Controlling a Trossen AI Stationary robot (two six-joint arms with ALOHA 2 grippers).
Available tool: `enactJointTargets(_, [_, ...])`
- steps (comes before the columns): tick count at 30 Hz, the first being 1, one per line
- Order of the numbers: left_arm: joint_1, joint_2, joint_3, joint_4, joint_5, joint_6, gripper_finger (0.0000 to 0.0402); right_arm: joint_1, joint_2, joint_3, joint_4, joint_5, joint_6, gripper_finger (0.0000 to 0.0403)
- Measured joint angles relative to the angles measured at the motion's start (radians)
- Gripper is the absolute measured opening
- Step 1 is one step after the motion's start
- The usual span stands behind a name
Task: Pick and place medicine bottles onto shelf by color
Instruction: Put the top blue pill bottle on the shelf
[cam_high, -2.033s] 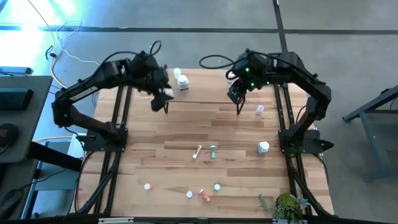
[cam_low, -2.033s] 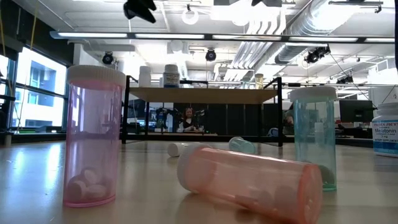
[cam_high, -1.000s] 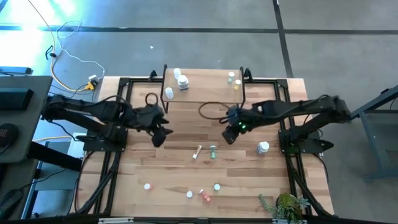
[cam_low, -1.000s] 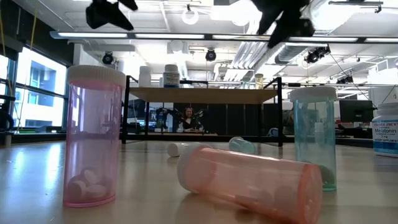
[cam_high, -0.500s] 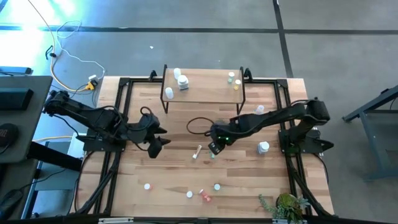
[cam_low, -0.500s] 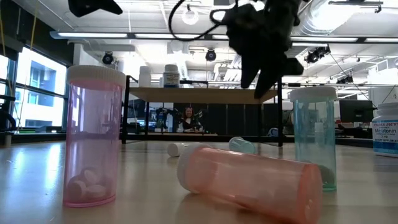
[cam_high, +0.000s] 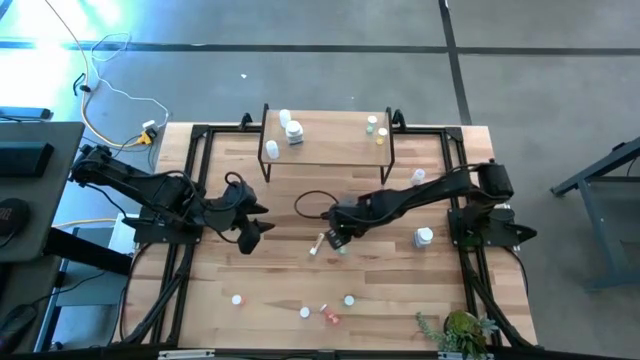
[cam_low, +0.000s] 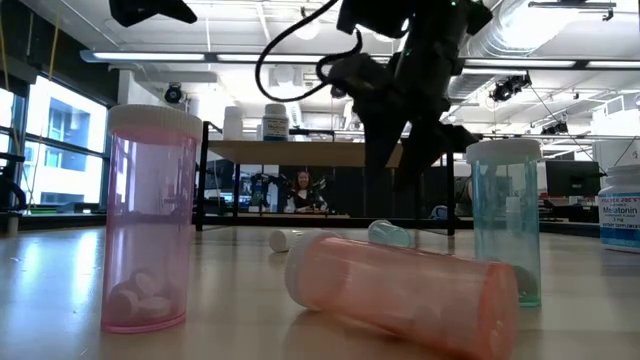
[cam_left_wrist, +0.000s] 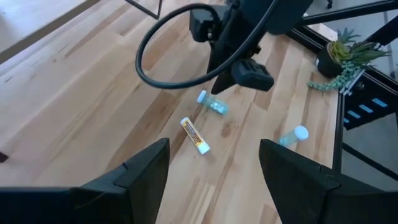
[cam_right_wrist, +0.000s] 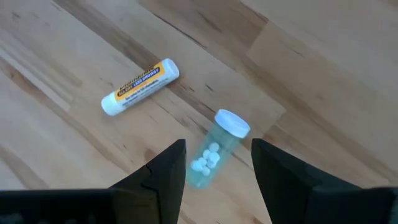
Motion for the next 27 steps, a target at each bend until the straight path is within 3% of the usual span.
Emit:
enactJointTargets(19, [0.000, 0.000, 0.000, -0.010, 0.000, 0.010, 0.0239, 0.000, 0.131, 0.000, 0.037, 0.004, 0.069, 0.0173])
enactJointTargets(27, [0.000, 0.000, 0.000, -0.011, 0.000, 0.027, 0.0239, 0.000, 0.131, 0.000, 0.037, -0.001, 0.072, 0.0120])
